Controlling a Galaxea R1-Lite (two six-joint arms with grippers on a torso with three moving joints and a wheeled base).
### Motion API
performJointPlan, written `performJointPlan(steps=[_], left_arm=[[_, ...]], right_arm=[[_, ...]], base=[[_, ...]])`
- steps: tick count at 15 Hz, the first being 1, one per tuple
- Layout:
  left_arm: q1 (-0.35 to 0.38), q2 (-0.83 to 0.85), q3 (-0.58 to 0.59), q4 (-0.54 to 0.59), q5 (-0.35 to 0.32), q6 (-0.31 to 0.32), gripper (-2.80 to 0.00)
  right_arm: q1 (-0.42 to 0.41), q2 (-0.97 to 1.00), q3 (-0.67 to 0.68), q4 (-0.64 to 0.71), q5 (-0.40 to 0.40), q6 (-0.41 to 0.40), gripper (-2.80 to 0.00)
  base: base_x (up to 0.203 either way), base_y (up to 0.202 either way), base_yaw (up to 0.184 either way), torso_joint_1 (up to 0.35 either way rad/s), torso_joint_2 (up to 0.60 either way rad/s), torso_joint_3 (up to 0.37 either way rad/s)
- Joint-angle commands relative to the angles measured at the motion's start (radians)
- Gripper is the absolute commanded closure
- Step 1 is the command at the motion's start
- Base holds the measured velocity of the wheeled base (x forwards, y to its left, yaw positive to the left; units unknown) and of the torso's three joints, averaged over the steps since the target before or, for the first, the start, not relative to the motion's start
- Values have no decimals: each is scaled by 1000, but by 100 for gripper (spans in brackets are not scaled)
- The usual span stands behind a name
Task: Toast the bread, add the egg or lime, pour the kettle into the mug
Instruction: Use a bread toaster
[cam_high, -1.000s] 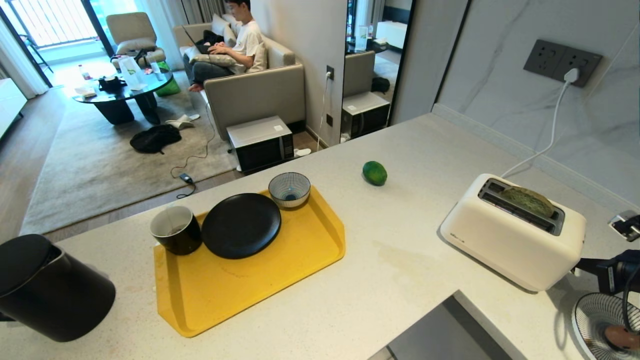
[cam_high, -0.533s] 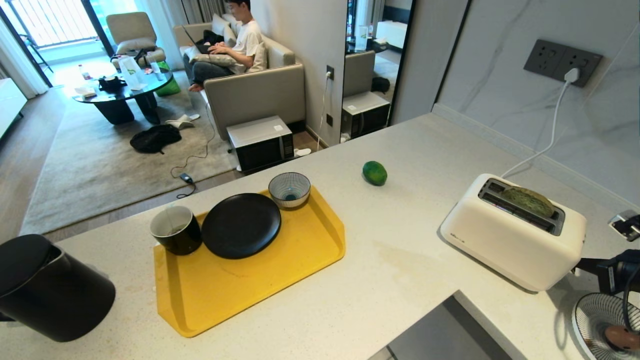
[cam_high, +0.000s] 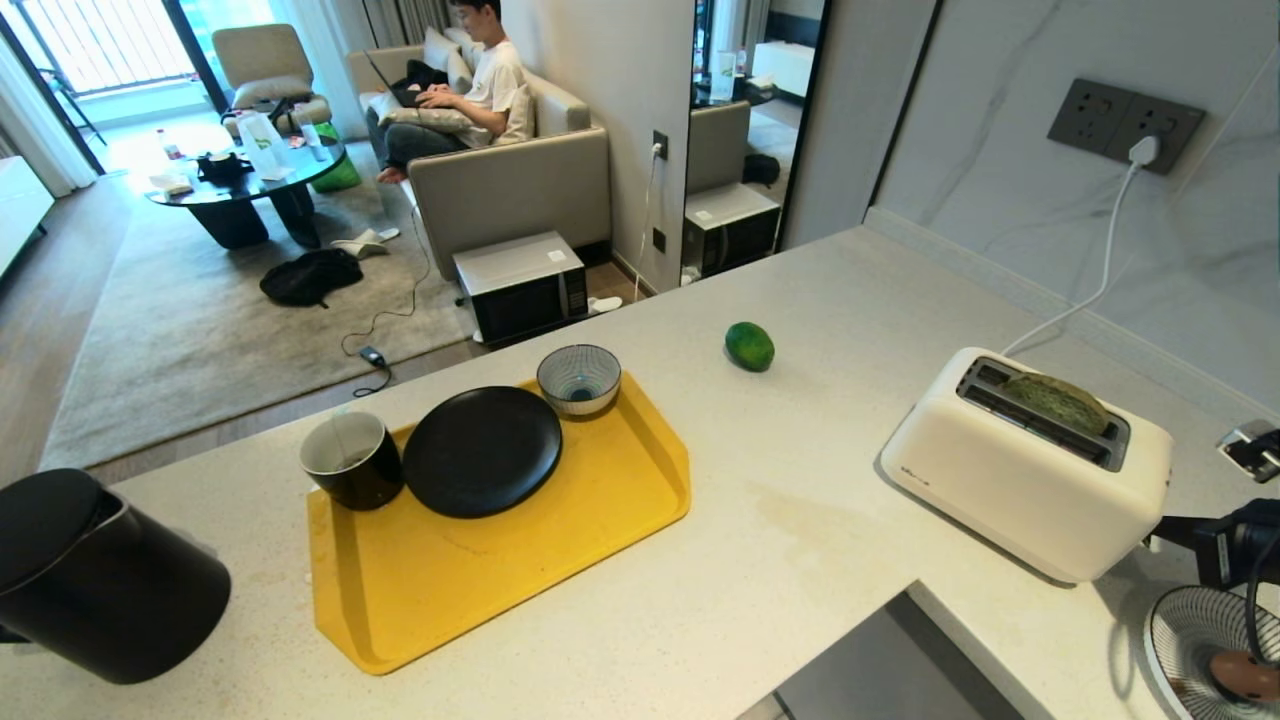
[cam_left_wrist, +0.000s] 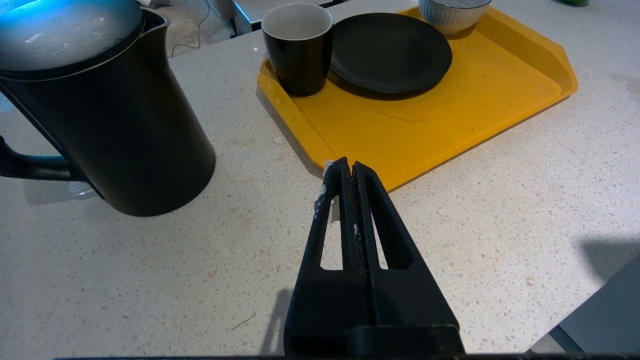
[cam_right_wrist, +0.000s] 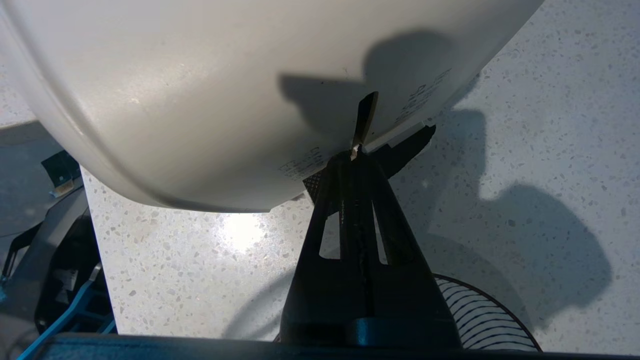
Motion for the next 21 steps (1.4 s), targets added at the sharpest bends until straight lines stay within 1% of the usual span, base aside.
performJointPlan(steps=[1, 13, 17, 21], left_arm=[[0, 1, 0, 0, 0, 0, 0], [0, 1, 0, 0, 0, 0, 0], [0, 1, 0, 0, 0, 0, 0], [0, 1, 0, 0, 0, 0, 0]], right_arm=[[0, -1, 0, -2, 4, -3, 0], [1, -1, -10, -2, -13, -1, 0], [-2, -41, -2, -1, -14, -1, 0], [-16, -134, 20, -2, -13, 0, 0]], base=[[0, 0, 0, 0, 0, 0], [0, 0, 0, 0, 0, 0], [0, 0, 0, 0, 0, 0], [0, 0, 0, 0, 0, 0]])
